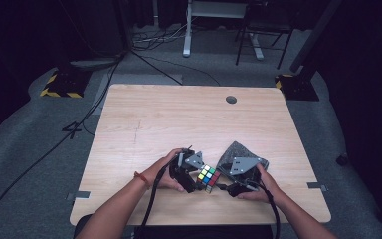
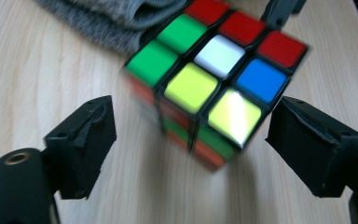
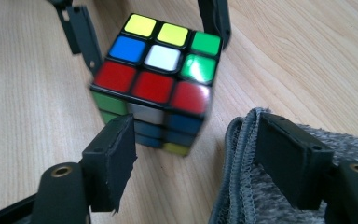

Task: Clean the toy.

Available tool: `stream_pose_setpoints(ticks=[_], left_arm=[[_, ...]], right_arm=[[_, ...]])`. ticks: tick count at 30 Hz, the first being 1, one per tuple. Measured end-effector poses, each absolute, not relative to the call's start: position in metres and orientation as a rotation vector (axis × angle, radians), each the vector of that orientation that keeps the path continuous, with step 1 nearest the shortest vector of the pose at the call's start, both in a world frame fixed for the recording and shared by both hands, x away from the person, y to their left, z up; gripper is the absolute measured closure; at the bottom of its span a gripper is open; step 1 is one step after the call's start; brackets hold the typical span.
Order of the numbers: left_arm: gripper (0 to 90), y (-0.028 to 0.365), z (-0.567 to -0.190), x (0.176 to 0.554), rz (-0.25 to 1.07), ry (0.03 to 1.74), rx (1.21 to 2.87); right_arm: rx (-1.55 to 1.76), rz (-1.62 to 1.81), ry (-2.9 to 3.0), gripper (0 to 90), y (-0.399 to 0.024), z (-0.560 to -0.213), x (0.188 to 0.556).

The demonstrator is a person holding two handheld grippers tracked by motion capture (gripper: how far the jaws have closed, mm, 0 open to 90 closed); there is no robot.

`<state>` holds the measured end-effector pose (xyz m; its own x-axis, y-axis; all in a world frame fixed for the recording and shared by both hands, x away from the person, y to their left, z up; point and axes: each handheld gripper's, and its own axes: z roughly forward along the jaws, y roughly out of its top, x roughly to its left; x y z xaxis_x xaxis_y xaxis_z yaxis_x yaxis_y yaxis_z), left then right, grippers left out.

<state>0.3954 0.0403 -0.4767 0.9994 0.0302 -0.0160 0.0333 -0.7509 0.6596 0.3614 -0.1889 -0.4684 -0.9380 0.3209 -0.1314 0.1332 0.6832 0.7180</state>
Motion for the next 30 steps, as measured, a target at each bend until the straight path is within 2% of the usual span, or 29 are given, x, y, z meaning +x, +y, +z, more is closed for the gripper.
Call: stream_pose_setpoints(ticks=[6,10,12,15,19,24,30], left_arm=[[12.9,0.038,-0.479,0.395,-0.023,0.073,2.385],[7.7,0.037,-0.48,0.393,-0.025,0.072,2.394],[7.9,0.039,-0.479,0.394,-0.037,0.068,2.397],[15.5,0.046,-0.477,0.395,-0.038,0.068,2.403],[20.1,0.054,-0.477,0.395,-0.055,0.08,2.398],[15.6,0.053,-0.476,0.397,-0.041,0.135,2.362],[16.0,0.041,-0.482,0.396,-0.073,0.113,2.393]], right_arm=[[0.374,1.104,2.649,30.6,-0.189,-0.47,0.363],[0.37,1.102,2.654,30.6,-0.19,-0.47,0.364],[0.376,1.097,2.653,30.3,-0.19,-0.471,0.365],[0.381,1.087,2.647,30.6,-0.192,-0.471,0.365],[0.392,1.107,2.616,33.1,-0.192,-0.469,0.365],[0.396,1.128,2.588,37.3,-0.193,-0.465,0.365],[0.415,1.136,2.586,37.3,-0.192,-0.466,0.368]])
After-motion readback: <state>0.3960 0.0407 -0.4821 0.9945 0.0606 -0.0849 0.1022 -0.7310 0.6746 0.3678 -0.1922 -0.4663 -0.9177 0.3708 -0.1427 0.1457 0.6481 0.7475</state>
